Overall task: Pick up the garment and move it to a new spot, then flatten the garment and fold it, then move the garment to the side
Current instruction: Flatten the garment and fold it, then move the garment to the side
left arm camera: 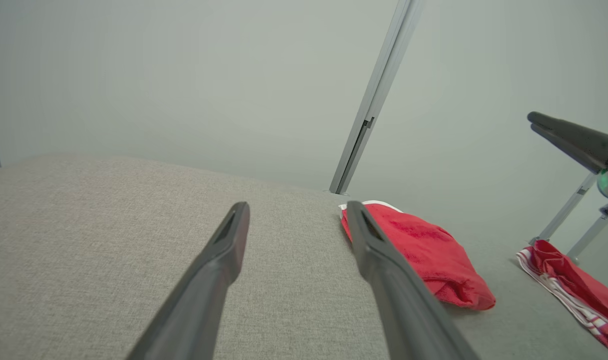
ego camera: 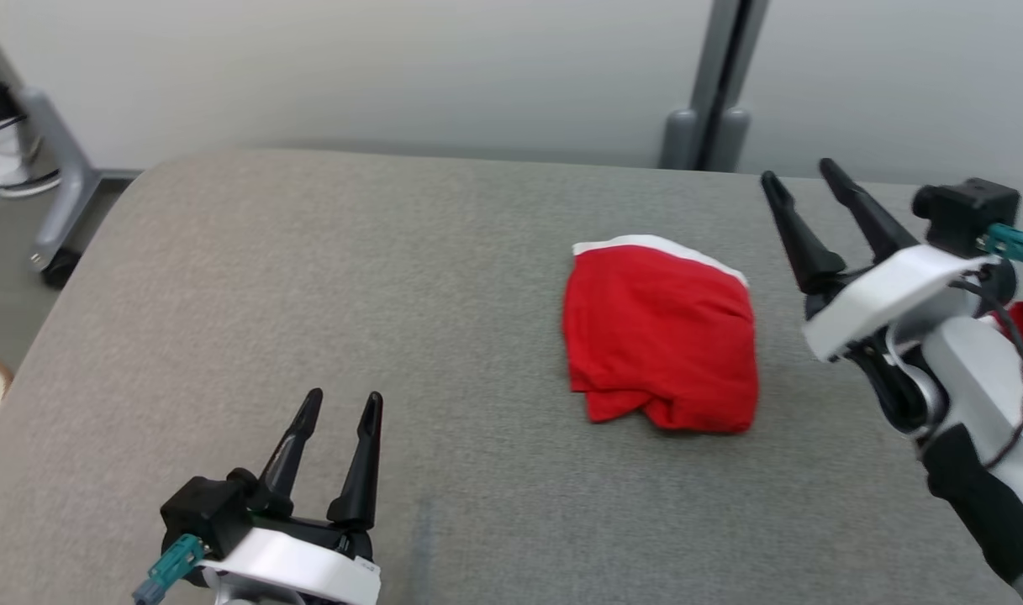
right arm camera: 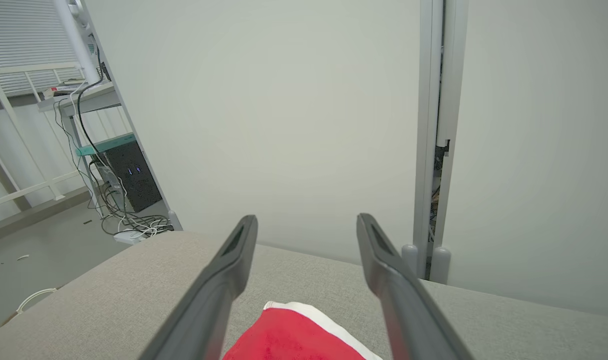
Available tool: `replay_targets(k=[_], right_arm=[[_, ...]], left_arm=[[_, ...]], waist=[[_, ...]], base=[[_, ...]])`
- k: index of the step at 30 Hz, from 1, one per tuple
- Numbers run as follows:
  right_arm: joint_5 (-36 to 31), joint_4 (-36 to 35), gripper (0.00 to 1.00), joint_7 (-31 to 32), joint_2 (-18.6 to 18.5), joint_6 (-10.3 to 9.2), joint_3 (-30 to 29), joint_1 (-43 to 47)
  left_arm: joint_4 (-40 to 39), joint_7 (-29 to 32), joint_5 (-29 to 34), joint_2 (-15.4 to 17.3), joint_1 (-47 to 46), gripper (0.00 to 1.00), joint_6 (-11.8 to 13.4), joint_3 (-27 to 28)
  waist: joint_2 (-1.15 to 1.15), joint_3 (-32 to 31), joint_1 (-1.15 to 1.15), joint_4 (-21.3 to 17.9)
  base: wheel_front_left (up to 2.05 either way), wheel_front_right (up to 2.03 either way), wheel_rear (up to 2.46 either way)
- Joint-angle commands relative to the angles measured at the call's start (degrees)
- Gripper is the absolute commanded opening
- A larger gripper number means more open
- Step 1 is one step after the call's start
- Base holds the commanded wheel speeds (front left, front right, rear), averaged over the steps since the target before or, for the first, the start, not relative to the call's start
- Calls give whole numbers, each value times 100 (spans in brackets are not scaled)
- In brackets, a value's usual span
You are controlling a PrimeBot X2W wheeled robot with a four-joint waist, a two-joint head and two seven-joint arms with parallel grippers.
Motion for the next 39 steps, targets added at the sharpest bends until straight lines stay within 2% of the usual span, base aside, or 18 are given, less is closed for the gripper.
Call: replay_targets(k=[1,2,4,8,16,24,39], right_arm=[[-228,-172,100,-27,-110,1,-319,334],[-228,-172,100,-27,-110,1,-319,334],[-555,-607,100,-28,-88,1,-810,899],[-874,-1240,100,-29,-113,1,-1366,1640],[-1603,-2257,100,-30,260,1,-2317,2982],[-2076,-2433,100,-31,579,1,-2921,3693],[-2729,-2312,100,-31,928,1,-3313,3621]], left_arm=[[-47,2,100,50,46,100,-17,78],[-47,2,100,50,46,100,-17,78],[-107,2,213,70,71,100,-18,234],[-217,3,332,57,60,100,24,442],[-328,2,768,53,193,100,297,933],[-341,2,961,-8,341,100,170,1067],[-274,2,1136,-49,356,100,114,1183]], waist=[[0,-198,0,-313],[0,-198,0,-313],[0,-243,0,-492],[0,-253,0,-661],[0,-223,0,-852],[0,-208,0,-824],[0,-231,0,-785]], base=[[0,0,0],[0,0,0],[0,0,0],[0,0,0],[0,0,0],[0,0,0],[0,0,0]])
